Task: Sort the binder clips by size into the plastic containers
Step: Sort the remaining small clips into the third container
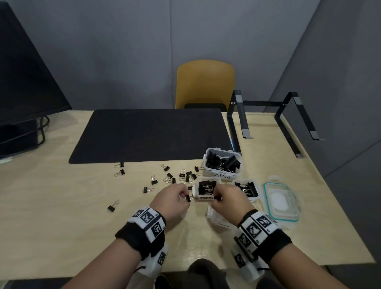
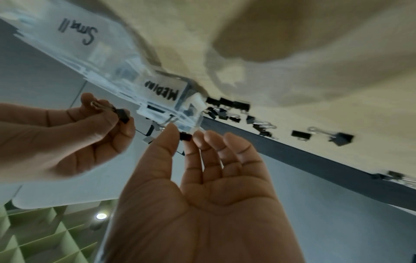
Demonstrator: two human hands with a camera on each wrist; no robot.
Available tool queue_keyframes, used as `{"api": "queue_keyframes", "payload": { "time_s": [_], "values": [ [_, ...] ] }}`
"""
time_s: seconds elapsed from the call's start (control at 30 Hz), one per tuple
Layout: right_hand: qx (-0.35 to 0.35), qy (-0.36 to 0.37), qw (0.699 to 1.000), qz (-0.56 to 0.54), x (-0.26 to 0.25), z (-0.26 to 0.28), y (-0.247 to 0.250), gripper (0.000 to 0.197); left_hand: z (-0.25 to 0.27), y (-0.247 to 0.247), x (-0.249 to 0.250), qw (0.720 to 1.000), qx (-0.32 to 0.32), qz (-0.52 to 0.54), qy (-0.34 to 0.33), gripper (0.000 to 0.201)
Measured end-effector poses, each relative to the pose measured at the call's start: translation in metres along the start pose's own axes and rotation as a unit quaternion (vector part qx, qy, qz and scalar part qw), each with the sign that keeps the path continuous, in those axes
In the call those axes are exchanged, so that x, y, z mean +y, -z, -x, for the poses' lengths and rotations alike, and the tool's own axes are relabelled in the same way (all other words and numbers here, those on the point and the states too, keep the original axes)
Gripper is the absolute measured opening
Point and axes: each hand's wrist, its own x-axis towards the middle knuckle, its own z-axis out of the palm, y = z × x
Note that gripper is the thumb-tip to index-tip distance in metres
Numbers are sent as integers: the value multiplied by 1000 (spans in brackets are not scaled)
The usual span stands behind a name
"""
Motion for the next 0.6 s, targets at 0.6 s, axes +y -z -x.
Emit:
{"api": "queue_keyframes", "payload": {
  "time_s": [0.6],
  "values": [
    [8,-33,998,-54,61,42,-1,30,7,-64,50,998,0,10,-58,26]
  ]
}}
